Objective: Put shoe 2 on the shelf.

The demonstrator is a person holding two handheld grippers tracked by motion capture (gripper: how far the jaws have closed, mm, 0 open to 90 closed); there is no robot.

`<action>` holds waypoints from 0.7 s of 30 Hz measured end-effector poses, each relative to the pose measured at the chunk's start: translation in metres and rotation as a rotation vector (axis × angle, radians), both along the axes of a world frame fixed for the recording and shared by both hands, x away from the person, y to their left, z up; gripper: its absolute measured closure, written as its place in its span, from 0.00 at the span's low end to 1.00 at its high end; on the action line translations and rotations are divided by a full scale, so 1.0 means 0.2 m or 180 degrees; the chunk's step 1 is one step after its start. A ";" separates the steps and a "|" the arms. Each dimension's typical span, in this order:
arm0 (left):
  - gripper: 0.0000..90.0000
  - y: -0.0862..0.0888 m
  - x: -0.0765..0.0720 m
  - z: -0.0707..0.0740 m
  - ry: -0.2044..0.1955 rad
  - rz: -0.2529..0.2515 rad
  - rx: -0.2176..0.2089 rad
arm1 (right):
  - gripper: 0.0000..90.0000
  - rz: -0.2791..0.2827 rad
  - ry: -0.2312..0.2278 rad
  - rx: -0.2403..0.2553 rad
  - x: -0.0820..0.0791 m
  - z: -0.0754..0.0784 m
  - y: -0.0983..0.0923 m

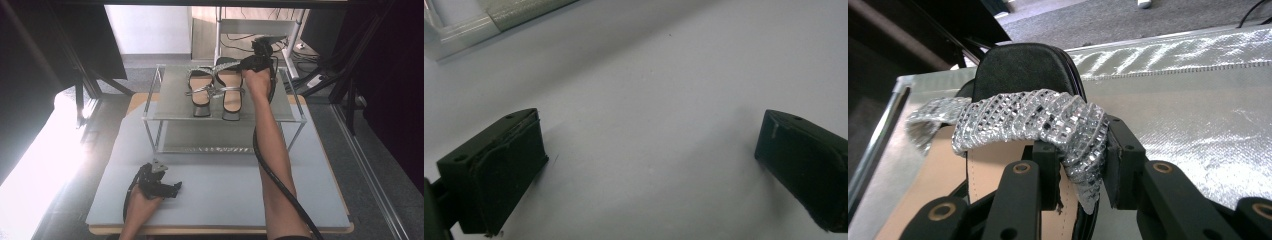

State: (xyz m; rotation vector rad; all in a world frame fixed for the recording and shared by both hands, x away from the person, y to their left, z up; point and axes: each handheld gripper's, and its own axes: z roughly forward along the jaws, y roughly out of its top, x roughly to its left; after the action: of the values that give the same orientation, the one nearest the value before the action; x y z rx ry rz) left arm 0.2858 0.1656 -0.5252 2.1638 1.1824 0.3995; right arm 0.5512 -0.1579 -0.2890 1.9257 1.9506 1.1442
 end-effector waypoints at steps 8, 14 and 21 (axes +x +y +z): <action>0.00 0.00 0.00 0.00 -0.0006 0.0001 0.0000 | 0.79 -0.0027 0.0024 -0.0182 0.05 -0.08 0.03; 0.00 0.00 0.00 0.00 -0.0006 0.0001 0.0000 | 0.79 -0.0095 0.0000 -0.0305 0.08 -0.13 0.05; 0.00 0.00 0.00 0.00 -0.0006 0.0000 0.0000 | 0.73 -0.0045 -0.0002 -0.0193 0.09 -0.17 0.05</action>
State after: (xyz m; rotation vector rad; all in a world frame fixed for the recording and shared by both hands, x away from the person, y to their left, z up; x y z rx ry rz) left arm 0.2859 0.1655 -0.5253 2.1630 1.1814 0.4016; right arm 0.5698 -0.1487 -0.3226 1.9053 1.9447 1.0694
